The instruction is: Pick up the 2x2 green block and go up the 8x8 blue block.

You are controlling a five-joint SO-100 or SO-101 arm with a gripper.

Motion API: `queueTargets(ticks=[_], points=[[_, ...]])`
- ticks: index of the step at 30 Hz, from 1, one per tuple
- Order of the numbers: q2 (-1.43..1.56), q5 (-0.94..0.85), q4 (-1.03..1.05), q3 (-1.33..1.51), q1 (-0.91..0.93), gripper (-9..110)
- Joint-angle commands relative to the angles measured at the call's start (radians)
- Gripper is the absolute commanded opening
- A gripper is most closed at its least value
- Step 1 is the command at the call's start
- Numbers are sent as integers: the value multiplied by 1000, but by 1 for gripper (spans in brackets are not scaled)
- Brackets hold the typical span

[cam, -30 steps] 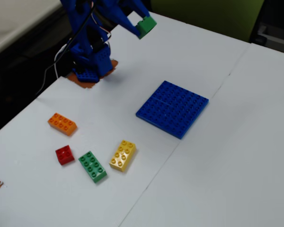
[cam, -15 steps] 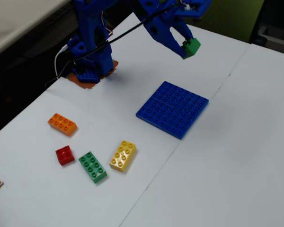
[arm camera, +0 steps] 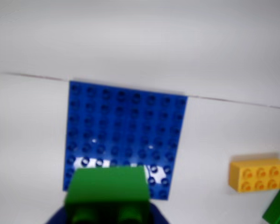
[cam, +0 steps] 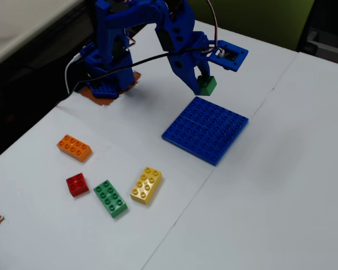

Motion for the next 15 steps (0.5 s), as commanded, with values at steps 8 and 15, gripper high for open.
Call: queueTargets(ticks=[8,15], points=[[-149,0,25,-155,32,7],[-163,5,32,-160,32,7]])
